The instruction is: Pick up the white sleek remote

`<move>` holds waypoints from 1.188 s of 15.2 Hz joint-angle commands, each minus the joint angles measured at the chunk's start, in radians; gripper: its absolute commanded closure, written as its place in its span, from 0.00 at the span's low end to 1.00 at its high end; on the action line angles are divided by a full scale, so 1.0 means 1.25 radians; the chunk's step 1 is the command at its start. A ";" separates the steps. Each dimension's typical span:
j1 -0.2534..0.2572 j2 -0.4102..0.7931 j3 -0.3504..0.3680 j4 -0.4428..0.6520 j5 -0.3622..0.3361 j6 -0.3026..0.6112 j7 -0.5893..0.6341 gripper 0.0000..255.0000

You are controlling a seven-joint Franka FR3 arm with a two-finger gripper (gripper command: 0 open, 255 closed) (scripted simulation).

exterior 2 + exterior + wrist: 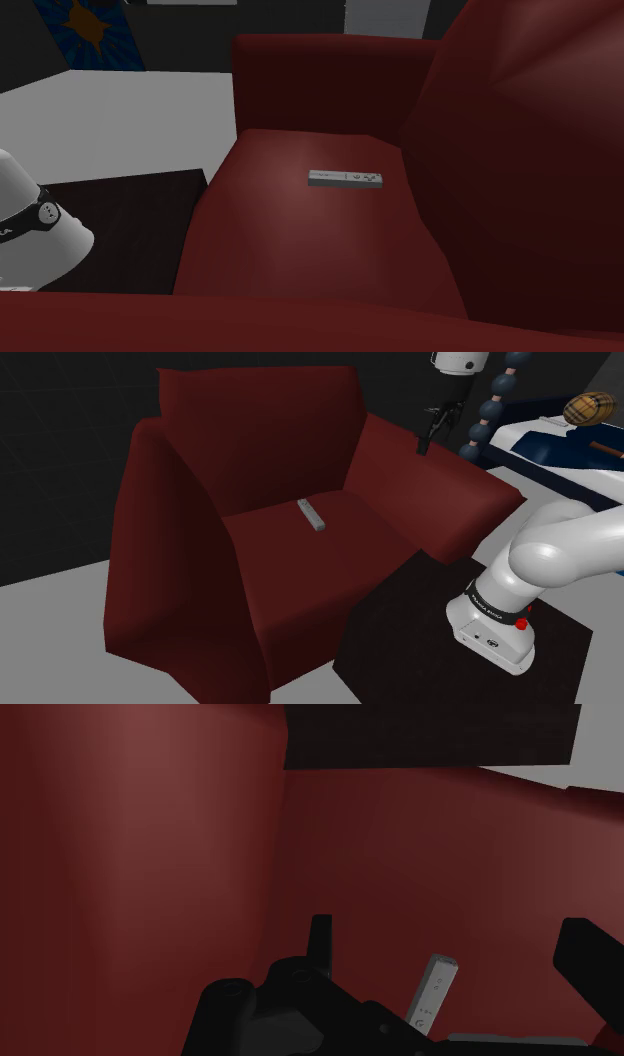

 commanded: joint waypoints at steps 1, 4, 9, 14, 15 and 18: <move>0.000 0.000 0.000 0.000 0.000 0.000 0.000 0.00; 0.000 0.057 0.015 -0.024 0.014 0.083 0.033 0.00; 0.000 0.173 0.038 -0.040 0.031 0.219 0.085 0.00; -0.002 0.309 0.059 -0.026 0.040 0.347 0.136 0.00; -0.003 0.339 0.063 -0.020 0.041 0.370 0.146 0.00; -0.004 0.429 0.073 0.007 0.040 0.437 0.177 0.00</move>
